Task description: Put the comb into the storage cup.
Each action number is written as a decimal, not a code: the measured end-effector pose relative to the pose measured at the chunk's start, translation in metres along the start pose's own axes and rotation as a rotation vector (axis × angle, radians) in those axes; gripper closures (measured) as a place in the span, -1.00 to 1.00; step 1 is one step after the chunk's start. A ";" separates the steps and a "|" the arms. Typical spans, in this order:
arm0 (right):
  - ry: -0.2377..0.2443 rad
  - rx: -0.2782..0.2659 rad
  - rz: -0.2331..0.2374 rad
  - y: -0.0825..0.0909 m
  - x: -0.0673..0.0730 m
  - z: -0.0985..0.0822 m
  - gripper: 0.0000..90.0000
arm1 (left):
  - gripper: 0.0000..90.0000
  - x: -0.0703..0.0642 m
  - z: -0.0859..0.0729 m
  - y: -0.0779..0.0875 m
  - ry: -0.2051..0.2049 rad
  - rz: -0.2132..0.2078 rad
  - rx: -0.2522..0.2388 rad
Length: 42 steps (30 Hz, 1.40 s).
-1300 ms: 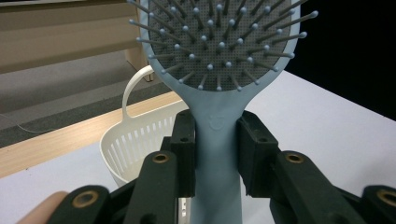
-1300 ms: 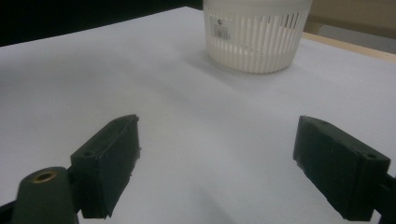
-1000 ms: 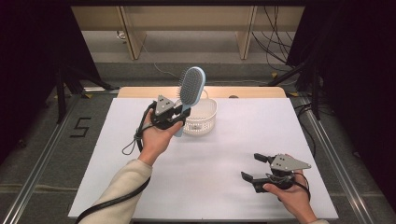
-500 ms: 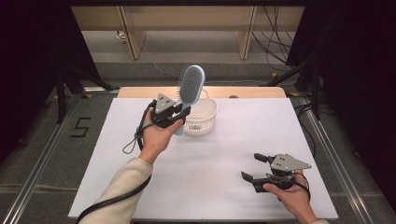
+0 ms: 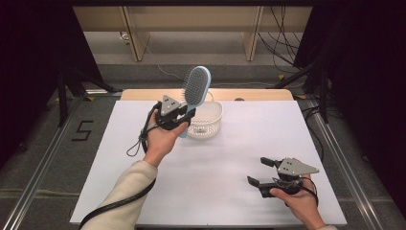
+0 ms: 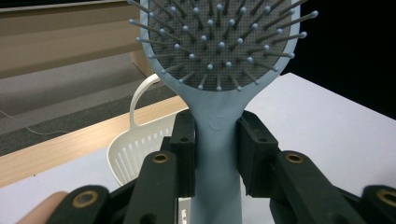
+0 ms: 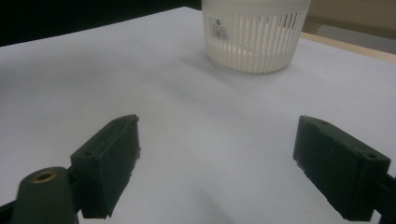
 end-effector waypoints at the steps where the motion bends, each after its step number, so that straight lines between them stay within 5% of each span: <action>1: 0.000 0.000 0.000 0.000 0.000 0.000 -0.66 | 0.55 0.000 0.000 0.000 -0.001 0.000 0.000; 42: -0.001 -0.001 0.000 0.000 0.000 0.000 -0.66 | 0.55 -0.001 0.012 -0.007 -0.004 0.005 -0.009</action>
Point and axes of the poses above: each handheld gripper's, and its own axes: y roughly backward along the jaws, z roughly out of its top, x roughly to its left, the point moved 4 cm from there along -y, roughly forward along the jaws, and after that the axes turned 14 degrees about x, right-handed, at the moved point
